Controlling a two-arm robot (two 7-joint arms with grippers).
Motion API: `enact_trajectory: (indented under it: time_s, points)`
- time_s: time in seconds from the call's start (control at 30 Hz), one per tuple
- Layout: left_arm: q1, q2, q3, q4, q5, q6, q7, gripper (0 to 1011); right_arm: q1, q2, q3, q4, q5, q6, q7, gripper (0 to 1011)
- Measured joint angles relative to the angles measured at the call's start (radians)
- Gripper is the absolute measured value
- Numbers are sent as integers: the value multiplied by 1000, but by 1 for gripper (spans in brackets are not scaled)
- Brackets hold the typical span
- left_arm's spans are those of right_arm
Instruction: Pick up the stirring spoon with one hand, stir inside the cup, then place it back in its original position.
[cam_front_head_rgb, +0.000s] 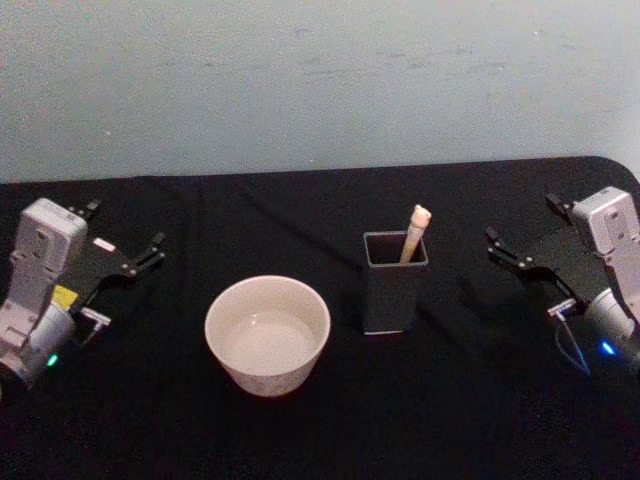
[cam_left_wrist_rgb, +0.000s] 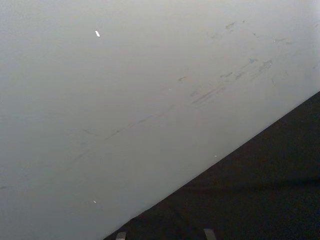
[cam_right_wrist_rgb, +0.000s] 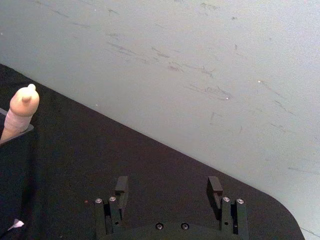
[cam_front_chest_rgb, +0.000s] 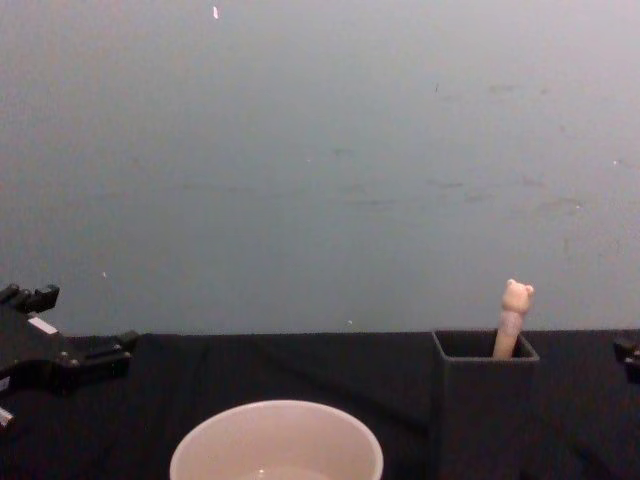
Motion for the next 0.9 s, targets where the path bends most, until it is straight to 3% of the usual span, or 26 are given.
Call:
enact_trajectory:
  time_s: [0.3, 0.53, 0.9]
  points:
    - [0, 0, 0, 0, 0, 0, 0, 1001, -4, -1, 20, -6, -1, 0, 19, 1002]
    - [0, 0, 0, 0, 0, 0, 0, 1001, -30, 20, 62, -46, 55, 19, 79, 1002]
    - [0, 0, 0, 0, 0, 0, 0, 1001, -147, 104, 162, -194, 259, 84, 288, 1003]
